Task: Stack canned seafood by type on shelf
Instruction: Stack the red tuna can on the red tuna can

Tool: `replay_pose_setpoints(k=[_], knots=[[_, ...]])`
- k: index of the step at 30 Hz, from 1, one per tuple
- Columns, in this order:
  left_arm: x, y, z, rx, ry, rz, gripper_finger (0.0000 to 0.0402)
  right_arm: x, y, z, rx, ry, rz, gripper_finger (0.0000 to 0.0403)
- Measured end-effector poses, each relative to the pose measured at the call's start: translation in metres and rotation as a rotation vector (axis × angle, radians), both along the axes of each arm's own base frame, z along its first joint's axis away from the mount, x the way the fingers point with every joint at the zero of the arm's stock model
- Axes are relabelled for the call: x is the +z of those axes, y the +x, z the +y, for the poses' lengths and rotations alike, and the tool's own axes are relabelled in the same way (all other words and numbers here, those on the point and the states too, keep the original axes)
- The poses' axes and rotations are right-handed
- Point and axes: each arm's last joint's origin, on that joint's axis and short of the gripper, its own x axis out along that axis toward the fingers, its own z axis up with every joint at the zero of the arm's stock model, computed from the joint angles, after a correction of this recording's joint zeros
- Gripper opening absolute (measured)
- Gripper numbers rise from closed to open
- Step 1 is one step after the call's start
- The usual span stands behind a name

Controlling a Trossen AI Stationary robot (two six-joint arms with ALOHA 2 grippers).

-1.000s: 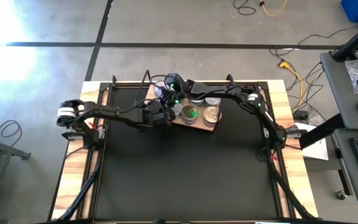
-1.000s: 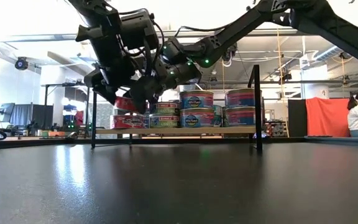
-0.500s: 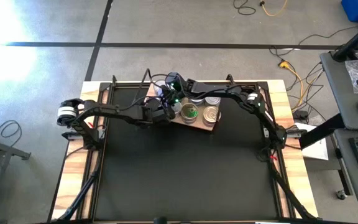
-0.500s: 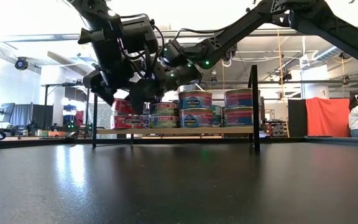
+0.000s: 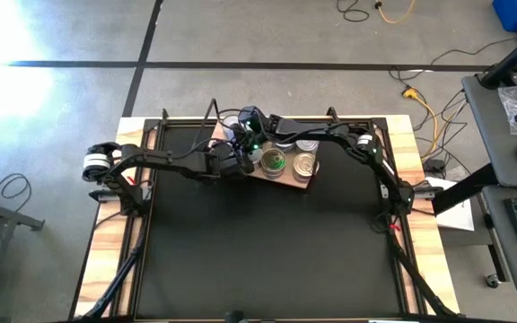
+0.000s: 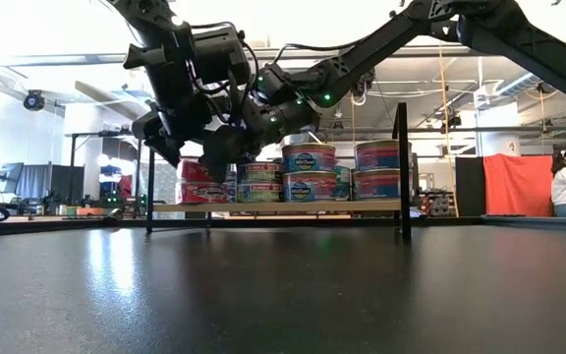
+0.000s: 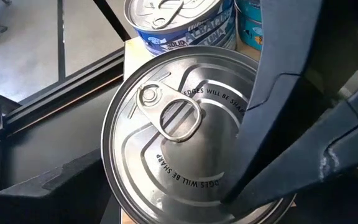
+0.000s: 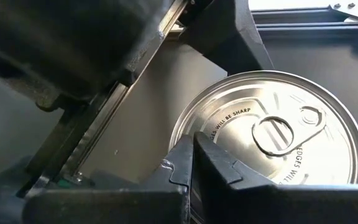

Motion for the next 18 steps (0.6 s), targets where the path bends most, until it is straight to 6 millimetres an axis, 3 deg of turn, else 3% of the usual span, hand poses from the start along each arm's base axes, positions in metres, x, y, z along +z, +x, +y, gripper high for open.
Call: replay_pose_setpoints(k=[18], knots=[[0.0011, -0.0035, 0.0057, 0.002, -0.095, 0.003, 0.0400, -0.0017, -0.0014, -0.0031, -0.042, -0.016, 0.022, 0.0012]])
